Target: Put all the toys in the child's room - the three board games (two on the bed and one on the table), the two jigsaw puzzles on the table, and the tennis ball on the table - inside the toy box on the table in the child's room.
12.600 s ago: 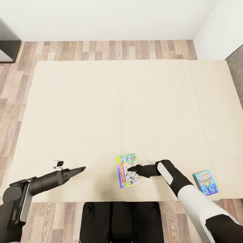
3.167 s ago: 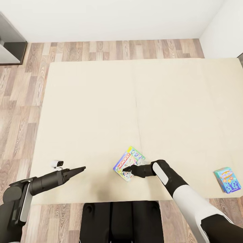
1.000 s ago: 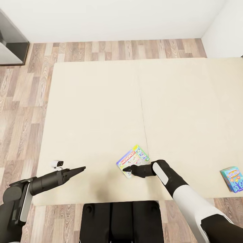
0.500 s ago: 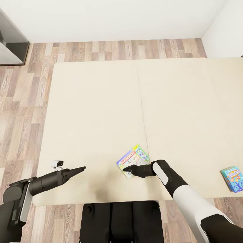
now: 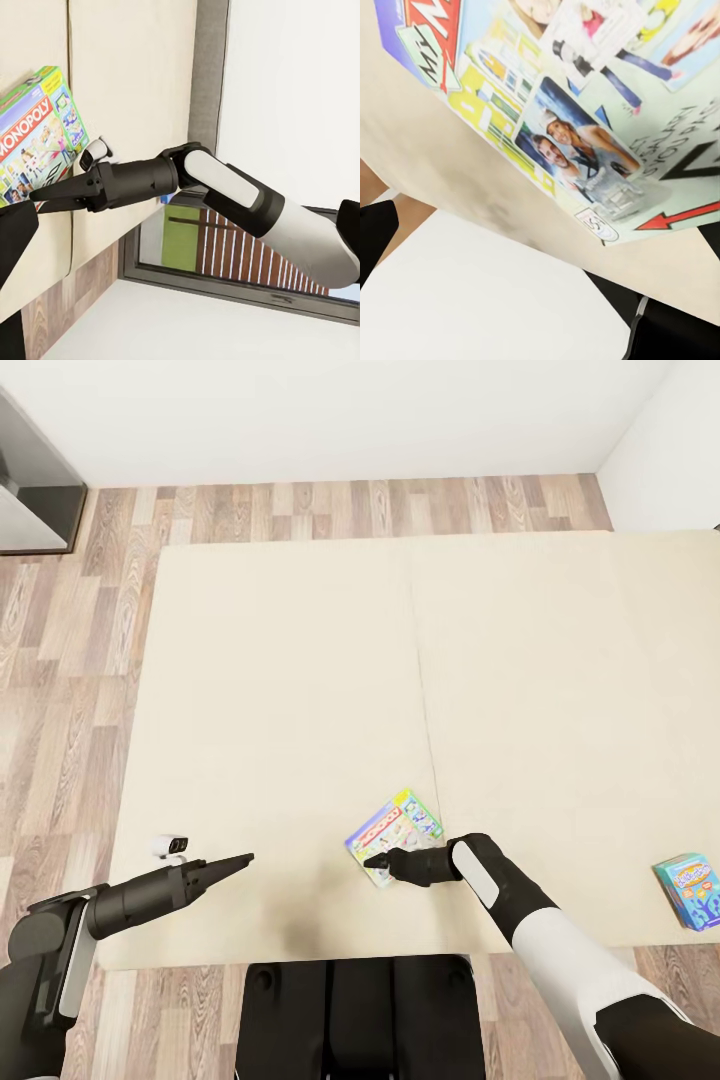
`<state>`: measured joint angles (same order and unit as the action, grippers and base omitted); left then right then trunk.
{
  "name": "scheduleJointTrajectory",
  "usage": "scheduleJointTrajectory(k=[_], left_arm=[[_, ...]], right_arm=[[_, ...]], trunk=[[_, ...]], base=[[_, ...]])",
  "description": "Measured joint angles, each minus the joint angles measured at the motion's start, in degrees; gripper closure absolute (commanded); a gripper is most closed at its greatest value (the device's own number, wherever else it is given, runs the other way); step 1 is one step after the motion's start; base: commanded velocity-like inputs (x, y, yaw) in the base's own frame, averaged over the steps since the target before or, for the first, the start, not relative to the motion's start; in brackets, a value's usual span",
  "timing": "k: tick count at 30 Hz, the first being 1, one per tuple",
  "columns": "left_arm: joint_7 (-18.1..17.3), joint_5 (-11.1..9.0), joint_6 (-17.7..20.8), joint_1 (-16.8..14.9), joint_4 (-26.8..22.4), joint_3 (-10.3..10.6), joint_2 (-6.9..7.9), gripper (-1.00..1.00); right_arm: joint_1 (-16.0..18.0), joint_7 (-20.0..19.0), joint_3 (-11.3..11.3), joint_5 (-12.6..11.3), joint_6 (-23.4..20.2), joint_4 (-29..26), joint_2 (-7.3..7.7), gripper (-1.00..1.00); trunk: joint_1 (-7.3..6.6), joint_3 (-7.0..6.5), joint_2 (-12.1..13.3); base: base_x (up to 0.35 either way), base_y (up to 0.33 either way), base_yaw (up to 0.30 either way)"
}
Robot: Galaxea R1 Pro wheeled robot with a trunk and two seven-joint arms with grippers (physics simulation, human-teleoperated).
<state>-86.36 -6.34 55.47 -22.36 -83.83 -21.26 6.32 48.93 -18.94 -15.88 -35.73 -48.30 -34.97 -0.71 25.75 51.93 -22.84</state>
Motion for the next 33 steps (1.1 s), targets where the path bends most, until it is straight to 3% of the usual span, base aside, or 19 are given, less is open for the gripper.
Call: scheduleJointTrajectory(k=[33], left_arm=[[0.0, 0.0, 0.0, 0.0, 0.0, 0.0, 0.03, -1.0]], right_arm=[[0.0, 0.0, 0.1, -0.1, -0.1, -0.4, 0.64, -1.0]], trunk=[[0.0, 0.0, 0.0]], base=[[0.0, 0.0, 0.0]])
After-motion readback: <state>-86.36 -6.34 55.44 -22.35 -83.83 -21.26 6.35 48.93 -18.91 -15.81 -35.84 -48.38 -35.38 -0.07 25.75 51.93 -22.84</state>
